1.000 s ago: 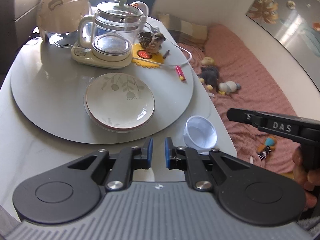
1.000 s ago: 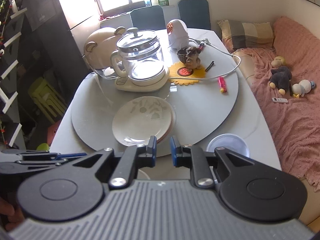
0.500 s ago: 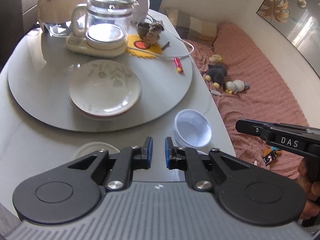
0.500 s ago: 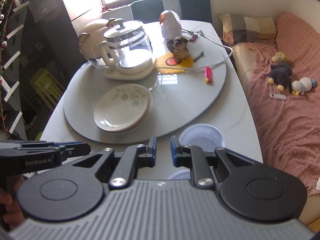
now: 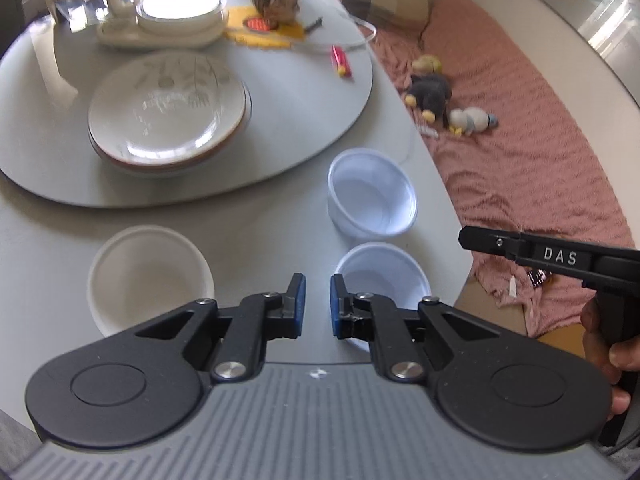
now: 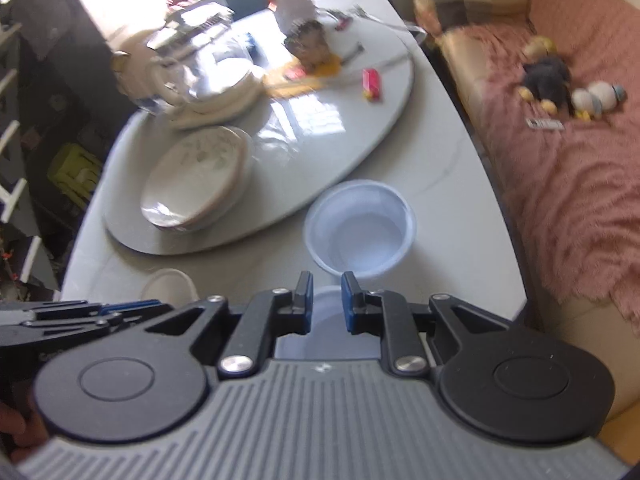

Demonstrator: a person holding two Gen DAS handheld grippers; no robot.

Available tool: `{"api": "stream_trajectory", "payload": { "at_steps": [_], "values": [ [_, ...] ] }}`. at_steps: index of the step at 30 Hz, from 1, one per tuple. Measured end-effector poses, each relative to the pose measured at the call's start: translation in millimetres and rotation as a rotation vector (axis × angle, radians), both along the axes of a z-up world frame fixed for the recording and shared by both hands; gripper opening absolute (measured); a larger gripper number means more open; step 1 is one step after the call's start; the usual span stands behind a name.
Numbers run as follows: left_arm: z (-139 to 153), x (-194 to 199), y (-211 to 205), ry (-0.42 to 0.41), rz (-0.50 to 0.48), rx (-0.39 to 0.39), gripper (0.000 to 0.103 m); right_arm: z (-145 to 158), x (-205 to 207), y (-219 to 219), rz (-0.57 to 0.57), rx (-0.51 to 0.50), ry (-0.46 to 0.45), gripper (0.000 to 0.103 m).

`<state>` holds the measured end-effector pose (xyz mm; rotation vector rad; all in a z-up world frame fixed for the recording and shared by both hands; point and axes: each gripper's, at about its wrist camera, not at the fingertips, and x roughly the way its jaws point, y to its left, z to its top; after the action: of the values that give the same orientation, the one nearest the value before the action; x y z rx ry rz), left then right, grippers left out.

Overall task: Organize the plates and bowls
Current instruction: 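Reach both grippers to a white plastic bowl and close on its rim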

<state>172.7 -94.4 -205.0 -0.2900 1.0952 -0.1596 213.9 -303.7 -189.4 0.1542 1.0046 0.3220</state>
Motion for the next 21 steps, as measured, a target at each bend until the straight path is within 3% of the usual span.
{"api": "stream_trajectory", "payload": {
  "at_steps": [2,4,9,12,21],
  "values": [
    [-7,2,-1,0.028,-0.001,-0.011,0.021,-9,4,-5,-0.023,0.007,0.043,0.020],
    [-13,4,-3,0.054,-0.003,-0.003,0.055,-21,9,-11,-0.034,0.033,0.097,0.020],
    [-24,9,-8,0.088,-0.008,-0.031,0.057,-48,15,-20,-0.087,0.056,0.199,0.020],
    [-33,16,-16,0.117,-0.036,-0.030,0.057,-61,16,-25,-0.120,0.092,0.254,0.031],
    [-67,39,-32,0.211,-0.084,-0.026,0.056,-76,21,-33,-0.143,0.106,0.287,0.032]
  ]
}}
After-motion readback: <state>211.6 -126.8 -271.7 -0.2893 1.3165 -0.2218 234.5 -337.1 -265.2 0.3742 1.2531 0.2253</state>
